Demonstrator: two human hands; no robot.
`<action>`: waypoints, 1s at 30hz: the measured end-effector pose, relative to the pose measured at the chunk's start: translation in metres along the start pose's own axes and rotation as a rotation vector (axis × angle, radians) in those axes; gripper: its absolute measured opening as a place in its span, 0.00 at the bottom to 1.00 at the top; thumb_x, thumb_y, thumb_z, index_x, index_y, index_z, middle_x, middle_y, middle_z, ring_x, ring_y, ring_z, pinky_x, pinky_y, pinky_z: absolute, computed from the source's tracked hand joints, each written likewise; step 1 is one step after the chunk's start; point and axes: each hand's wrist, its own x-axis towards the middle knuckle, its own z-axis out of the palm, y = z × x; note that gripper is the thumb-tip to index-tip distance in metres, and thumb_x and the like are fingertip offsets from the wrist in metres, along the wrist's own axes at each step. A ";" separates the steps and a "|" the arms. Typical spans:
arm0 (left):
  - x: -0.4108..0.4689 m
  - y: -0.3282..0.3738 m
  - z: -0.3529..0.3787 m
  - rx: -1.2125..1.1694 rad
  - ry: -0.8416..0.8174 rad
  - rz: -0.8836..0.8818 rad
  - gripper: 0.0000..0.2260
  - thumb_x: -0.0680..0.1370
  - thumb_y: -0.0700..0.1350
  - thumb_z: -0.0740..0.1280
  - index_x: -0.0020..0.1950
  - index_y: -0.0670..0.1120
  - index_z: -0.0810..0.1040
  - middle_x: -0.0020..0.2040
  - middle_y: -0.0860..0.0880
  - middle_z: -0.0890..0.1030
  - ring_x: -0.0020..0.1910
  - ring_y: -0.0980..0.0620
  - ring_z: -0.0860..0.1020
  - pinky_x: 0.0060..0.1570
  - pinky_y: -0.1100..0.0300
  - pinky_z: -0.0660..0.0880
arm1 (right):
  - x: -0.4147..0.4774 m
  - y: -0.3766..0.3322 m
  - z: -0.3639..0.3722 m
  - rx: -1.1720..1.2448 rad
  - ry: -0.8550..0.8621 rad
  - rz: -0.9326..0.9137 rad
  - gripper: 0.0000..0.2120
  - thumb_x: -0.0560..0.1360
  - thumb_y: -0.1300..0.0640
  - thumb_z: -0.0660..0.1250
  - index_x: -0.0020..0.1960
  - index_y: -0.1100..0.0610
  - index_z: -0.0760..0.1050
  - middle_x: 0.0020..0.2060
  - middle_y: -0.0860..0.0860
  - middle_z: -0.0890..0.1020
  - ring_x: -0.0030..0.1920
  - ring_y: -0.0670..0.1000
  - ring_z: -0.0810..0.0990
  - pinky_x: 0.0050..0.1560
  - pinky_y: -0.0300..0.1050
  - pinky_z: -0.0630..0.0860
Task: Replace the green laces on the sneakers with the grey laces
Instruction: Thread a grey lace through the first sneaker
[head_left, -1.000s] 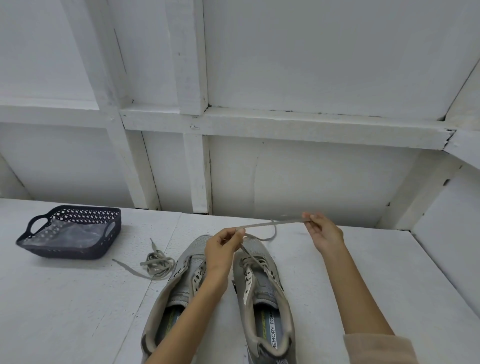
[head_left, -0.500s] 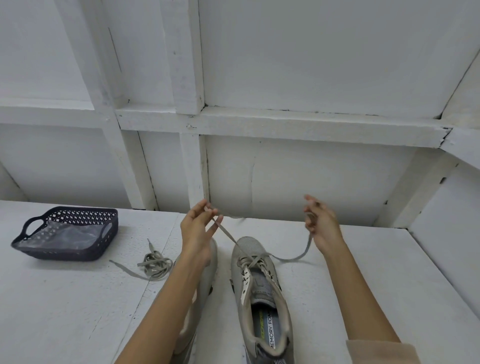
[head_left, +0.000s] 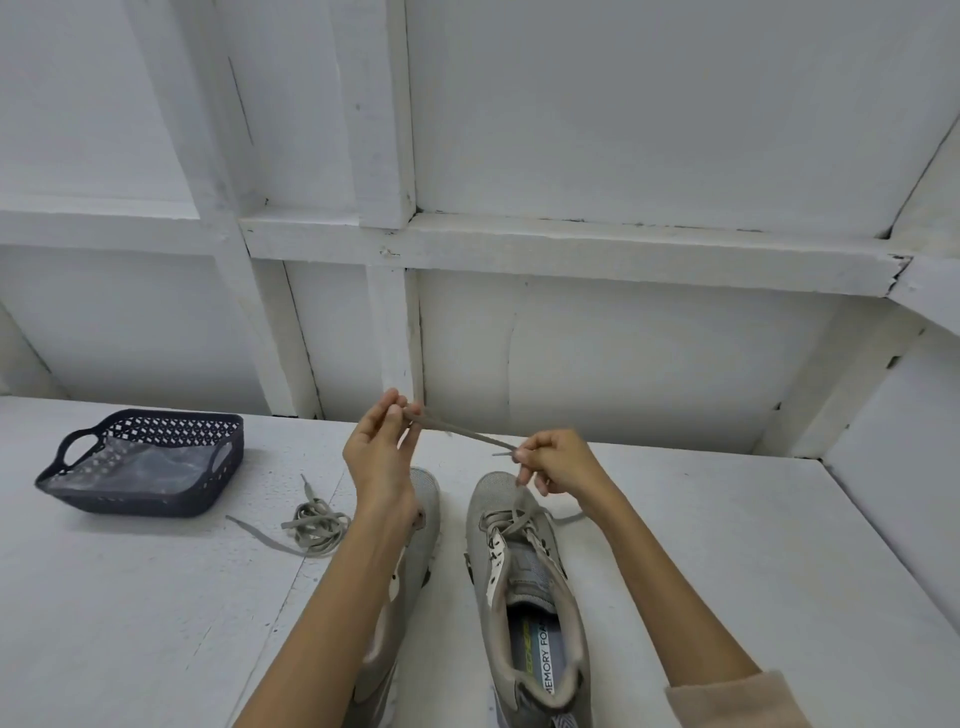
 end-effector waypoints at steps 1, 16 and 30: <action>0.001 0.001 -0.002 -0.008 0.018 0.011 0.08 0.80 0.34 0.62 0.55 0.40 0.78 0.47 0.46 0.80 0.43 0.54 0.81 0.50 0.61 0.80 | 0.002 0.009 -0.005 -0.021 0.054 0.026 0.06 0.76 0.65 0.65 0.42 0.62 0.79 0.32 0.58 0.82 0.20 0.47 0.69 0.23 0.36 0.64; 0.017 0.013 -0.024 -0.131 0.295 0.144 0.08 0.81 0.34 0.61 0.56 0.39 0.78 0.48 0.45 0.81 0.44 0.53 0.81 0.52 0.58 0.80 | 0.010 0.085 -0.010 -0.015 0.345 0.228 0.10 0.71 0.68 0.66 0.32 0.63 0.79 0.23 0.55 0.79 0.19 0.49 0.70 0.23 0.37 0.67; -0.005 0.010 -0.036 0.591 -0.471 0.109 0.08 0.79 0.34 0.63 0.53 0.40 0.80 0.44 0.44 0.83 0.37 0.54 0.78 0.39 0.62 0.77 | -0.021 0.053 -0.034 0.069 0.101 -0.064 0.06 0.75 0.66 0.69 0.44 0.59 0.84 0.31 0.55 0.81 0.26 0.46 0.73 0.26 0.35 0.68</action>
